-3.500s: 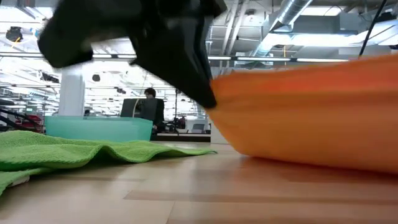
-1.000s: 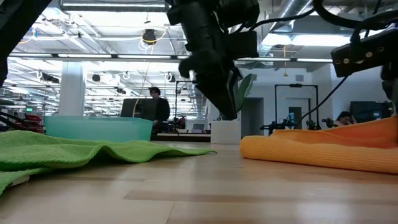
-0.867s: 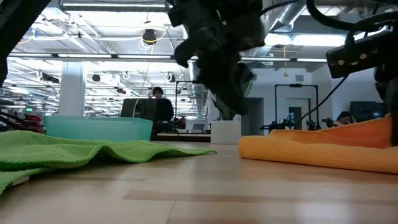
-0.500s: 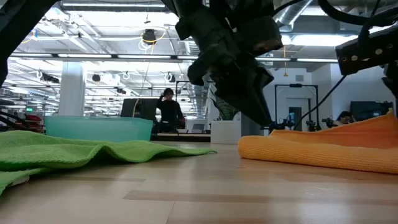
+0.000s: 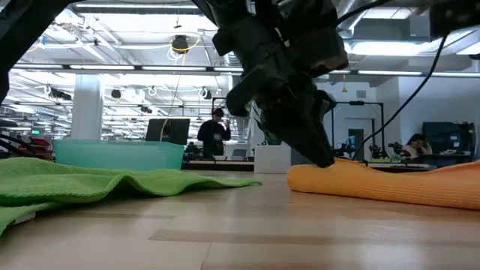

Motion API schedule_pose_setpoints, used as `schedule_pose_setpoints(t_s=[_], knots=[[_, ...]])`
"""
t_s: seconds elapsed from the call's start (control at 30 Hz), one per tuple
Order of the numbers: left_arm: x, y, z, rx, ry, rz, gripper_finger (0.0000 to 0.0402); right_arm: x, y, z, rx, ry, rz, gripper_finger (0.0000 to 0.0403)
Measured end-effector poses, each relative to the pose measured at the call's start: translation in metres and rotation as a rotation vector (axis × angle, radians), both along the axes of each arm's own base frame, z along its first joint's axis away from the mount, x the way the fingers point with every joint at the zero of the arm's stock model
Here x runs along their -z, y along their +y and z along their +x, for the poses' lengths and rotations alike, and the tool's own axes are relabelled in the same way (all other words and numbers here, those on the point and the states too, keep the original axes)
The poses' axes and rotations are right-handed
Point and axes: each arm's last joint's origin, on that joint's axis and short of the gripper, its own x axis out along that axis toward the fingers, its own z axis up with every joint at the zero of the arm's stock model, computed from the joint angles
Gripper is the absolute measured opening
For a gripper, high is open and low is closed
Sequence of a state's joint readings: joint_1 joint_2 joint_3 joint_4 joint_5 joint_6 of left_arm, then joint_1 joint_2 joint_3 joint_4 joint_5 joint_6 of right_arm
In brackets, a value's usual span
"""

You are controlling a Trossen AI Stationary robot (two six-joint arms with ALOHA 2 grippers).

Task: Roll microfiber towels into tight, uniform cylinder then place into a basket
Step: Fold the yellow microfiber cloth

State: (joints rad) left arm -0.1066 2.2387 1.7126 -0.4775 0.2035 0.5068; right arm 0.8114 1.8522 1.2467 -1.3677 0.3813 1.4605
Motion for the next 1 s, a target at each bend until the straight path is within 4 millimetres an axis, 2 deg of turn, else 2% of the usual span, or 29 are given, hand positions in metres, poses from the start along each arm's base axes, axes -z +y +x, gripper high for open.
schedule_pose_setpoints(t_s=[0.17, 0.23, 0.5, 0.67, 0.77, 0.87, 1.0], knots=[[-0.003, -0.013, -0.003, -0.023, 0.014, -0.03, 0.0071, -0.015, -0.01, -0.011, -0.038, -0.161, -0.027, 0.0145], [-0.012, -0.019, -0.005, -0.02, 0.006, -0.039, 0.0071, -0.02, -0.017, -0.016, -0.047, -0.223, -0.016, 0.014], [-0.043, -0.034, -0.029, -0.005, 0.035, -0.085, 0.0071, -0.012, -0.027, -0.019, -0.087, -0.375, 0.124, 0.0128], [-0.033, -0.033, -0.057, -0.035, -0.026, -0.134, 0.0071, -0.003, -0.03, -0.009, -0.135, -0.386, 0.145, 0.0127], [-0.032, -0.027, -0.072, -0.068, -0.183, -0.177, 0.0071, 0.001, -0.034, -0.002, -0.156, -0.369, 0.137, 0.0127], [-0.03, -0.021, -0.08, -0.108, -0.376, -0.217, 0.007, 0.001, -0.04, 0.005, -0.168, -0.352, 0.127, 0.0127], [-0.018, -0.012, -0.084, -0.177, -0.47, -0.21, 0.007, -0.003, -0.054, 0.01, -0.158, -0.322, 0.103, 0.0127]])
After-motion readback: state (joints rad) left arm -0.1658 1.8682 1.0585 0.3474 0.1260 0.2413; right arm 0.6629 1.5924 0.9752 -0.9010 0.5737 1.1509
